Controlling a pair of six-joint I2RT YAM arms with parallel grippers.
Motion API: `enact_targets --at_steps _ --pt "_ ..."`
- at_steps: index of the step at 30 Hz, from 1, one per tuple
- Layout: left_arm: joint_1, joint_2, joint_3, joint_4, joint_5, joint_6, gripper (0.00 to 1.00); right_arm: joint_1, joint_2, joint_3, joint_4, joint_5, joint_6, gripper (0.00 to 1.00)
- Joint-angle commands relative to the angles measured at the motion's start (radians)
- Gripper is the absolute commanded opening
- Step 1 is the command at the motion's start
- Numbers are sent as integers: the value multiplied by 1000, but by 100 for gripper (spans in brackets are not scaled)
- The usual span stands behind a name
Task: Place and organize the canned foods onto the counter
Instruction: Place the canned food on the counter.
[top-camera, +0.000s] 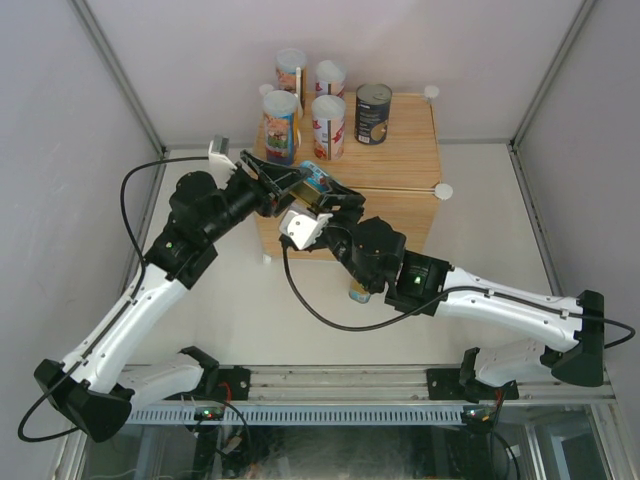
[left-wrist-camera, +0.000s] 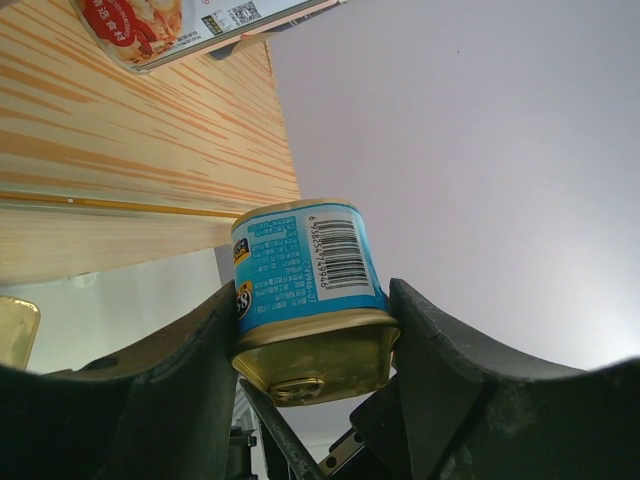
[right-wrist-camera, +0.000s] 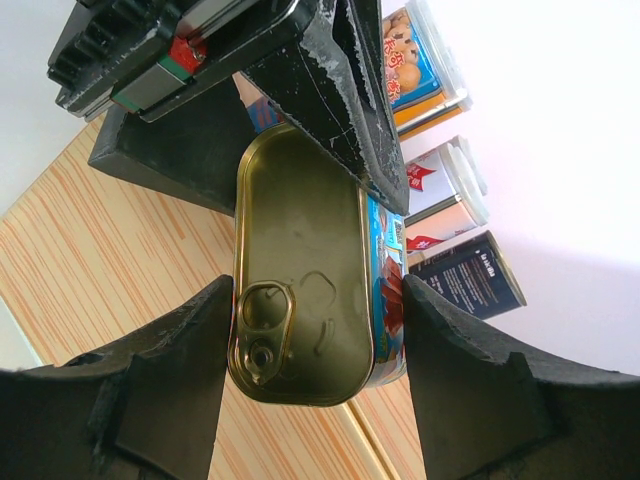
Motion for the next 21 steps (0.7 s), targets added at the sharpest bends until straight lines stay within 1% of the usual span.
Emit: enact_targets --at_steps 1,13,18,21 --pt "6 -31 32 133 13 19 60 -29 -54 54 -4 90 59 19" --pt "5 -18 34 144 31 29 69 -32 -63 57 -26 112 87 19" --pt "5 -20 33 145 31 36 71 -38 -70 57 -19 115 81 18" --pt "6 -32 23 145 29 37 71 -42 -78 62 -32 116 106 18"
